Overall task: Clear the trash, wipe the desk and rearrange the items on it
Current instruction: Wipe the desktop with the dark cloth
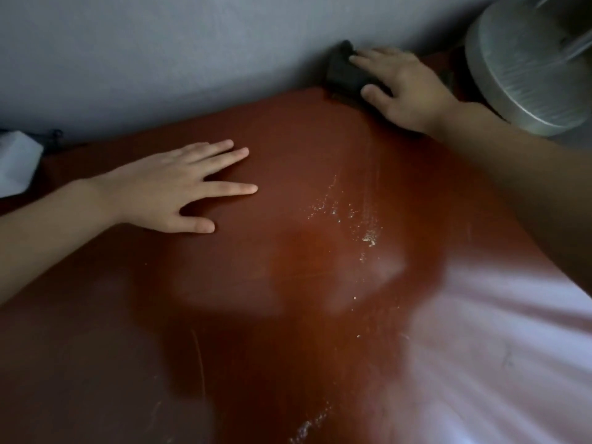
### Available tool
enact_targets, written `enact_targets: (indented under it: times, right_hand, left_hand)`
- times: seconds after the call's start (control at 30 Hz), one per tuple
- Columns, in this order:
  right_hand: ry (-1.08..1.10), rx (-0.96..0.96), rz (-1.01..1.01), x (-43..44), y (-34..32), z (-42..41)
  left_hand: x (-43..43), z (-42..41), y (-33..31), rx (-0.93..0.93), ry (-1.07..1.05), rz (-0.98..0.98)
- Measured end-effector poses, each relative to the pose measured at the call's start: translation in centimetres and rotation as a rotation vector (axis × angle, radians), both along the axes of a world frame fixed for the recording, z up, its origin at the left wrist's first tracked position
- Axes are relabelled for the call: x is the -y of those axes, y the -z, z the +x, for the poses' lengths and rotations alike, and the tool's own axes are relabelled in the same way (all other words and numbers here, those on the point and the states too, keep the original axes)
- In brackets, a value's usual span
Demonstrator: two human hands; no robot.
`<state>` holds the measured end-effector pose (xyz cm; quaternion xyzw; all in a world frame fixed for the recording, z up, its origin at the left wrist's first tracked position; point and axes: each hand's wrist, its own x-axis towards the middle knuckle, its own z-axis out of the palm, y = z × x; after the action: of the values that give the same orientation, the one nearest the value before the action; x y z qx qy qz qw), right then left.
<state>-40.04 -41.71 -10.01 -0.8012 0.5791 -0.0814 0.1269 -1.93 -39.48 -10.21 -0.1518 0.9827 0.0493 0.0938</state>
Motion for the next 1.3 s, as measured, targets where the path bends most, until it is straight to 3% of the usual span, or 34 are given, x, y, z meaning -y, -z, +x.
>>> enact_targets:
  times: [0.17, 0.27, 0.37, 0.53, 0.7, 0.77, 0.87, 1.03, 1.2, 1.3]
  right_hand:
    - [-0.5, -0.027, -0.04, -8.9, 0.6, 5.0]
    - [-0.615, 0.013, 0.007, -14.5, 0.5, 4.5]
    - [-0.504, 0.002, -0.048, -14.1, 0.8, 1.9]
    - [-0.002, -0.004, -0.032, -6.6, 0.4, -1.4]
    - [0.155, -0.002, -0.004, -0.8, -0.3, -1.4]
    - [0.064, -0.004, 0.021, -0.4, -0.2, 0.3]
    - [-0.254, -0.005, 0.016, -3.2, 0.0, 4.3]
    - [-0.557, 0.012, 0.028, -16.2, -0.1, 7.9]
    - [-0.638, -0.114, 0.032, -20.2, 0.1, 5.1]
    - [-0.512, -0.186, -0.008, -16.5, -0.1, 5.1]
  left_hand:
    - [0.2, 0.0, 0.5, -0.049, -0.031, 0.063]
    - [0.2, 0.2, 0.3, -0.05, -0.042, 0.073]
    - [0.0, 0.2, 0.1, -0.035, -0.038, 0.057]
    - [-0.1, 0.0, 0.0, -0.041, -0.024, 0.053]
    - [-0.5, 0.0, -0.5, -0.038, -0.043, 0.042]
    - [-0.9, 0.4, -0.8, -0.044, -0.04, 0.034]
    - [-1.9, 1.3, -1.0, -0.063, -0.029, 0.04]
    - [-3.7, 2.9, -0.6, -0.074, -0.043, 0.06]
    - [-4.4, 2.1, -0.8, -0.064, -0.066, 0.059]
    - [-4.7, 1.1, -0.8, -0.066, -0.054, 0.047]
